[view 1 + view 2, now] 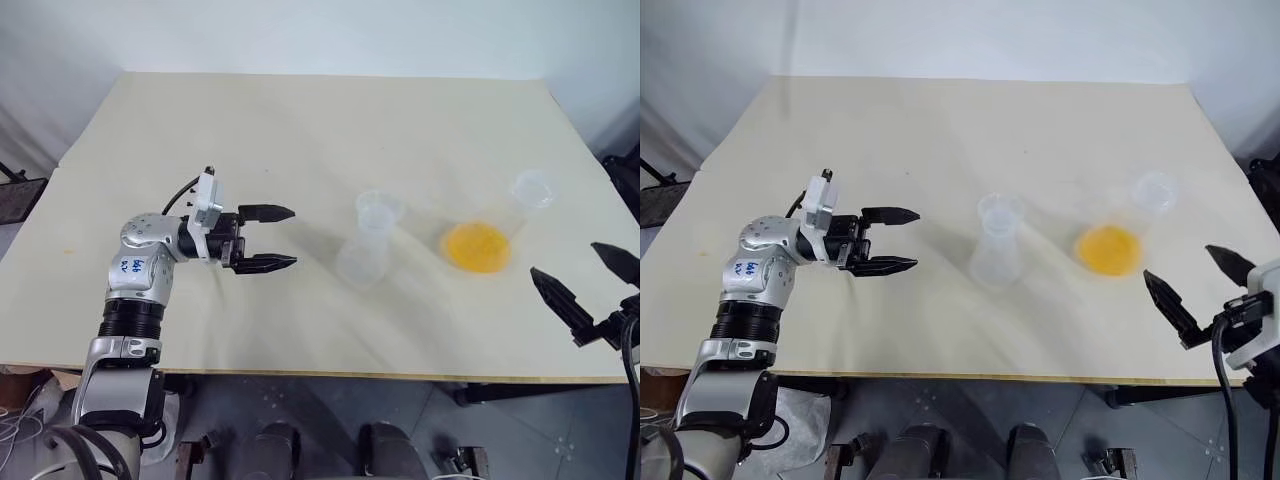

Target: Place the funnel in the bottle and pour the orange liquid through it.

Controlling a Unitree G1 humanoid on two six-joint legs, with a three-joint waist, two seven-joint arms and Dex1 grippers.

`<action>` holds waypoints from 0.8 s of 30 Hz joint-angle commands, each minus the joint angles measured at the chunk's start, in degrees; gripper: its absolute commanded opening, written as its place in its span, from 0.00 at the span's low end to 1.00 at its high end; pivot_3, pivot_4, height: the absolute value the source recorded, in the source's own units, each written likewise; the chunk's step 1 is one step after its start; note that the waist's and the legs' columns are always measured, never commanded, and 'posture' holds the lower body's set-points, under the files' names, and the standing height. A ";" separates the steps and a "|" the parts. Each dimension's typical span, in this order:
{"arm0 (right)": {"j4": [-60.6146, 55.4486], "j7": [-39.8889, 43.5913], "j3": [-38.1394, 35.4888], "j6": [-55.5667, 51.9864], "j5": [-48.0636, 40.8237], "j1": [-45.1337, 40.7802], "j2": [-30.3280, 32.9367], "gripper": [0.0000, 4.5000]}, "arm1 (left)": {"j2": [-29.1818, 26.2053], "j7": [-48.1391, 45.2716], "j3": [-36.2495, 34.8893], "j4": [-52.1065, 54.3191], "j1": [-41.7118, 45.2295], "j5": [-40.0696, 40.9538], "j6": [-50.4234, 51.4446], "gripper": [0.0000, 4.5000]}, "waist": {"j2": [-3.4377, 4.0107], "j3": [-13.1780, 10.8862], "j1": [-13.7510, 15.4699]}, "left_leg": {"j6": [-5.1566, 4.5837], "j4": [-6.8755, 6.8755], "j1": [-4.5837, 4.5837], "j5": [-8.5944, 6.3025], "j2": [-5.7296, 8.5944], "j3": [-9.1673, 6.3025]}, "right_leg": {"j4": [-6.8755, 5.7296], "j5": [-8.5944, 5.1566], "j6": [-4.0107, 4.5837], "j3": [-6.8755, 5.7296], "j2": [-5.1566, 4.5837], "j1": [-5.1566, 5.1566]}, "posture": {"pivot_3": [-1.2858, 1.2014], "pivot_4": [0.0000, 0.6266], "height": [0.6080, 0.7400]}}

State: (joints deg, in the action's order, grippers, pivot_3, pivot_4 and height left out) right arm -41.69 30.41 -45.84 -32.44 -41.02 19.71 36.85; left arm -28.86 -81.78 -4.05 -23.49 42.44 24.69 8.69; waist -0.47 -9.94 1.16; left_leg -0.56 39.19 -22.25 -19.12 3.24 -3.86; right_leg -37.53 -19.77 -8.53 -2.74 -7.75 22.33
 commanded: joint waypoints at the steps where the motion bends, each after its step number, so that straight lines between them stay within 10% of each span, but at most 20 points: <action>1: 0.55 -1.02 -0.40 1.77 -0.52 -1.77 -0.22 1.00 | -0.63 0.31 -1.32 2.17 0.11 1.68 -0.25 1.00 | 0.00 0.00 -0.23 | 0.00 0.00 0.02 0.00 0.00 0.03 | 0.00 0.00 0.00 0.02 0.00 0.00 | 0.52 0.24 1.00; 24: 36.40 4.35 21.43 12.10 10.78 -36.95 2.58 1.00 | -2.64 3.22 -2.03 11.92 -4.16 4.87 4.48 1.00 | 0.03 0.01 -1.49 | 0.01 -0.05 0.05 0.01 -0.05 0.03 | 0.01 0.00 0.00 0.02 0.01 0.02 | 0.52 0.24 1.00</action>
State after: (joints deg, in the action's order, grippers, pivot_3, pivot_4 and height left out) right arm -6.25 34.25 -24.53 -22.22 -31.05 -15.98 39.44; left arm -30.61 -79.13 -4.83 -14.08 38.24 27.91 12.89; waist -0.44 -9.94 -0.33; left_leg -0.55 39.14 -22.19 -19.12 3.18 -3.84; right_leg -37.52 -19.77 -8.53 -2.73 -7.75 22.35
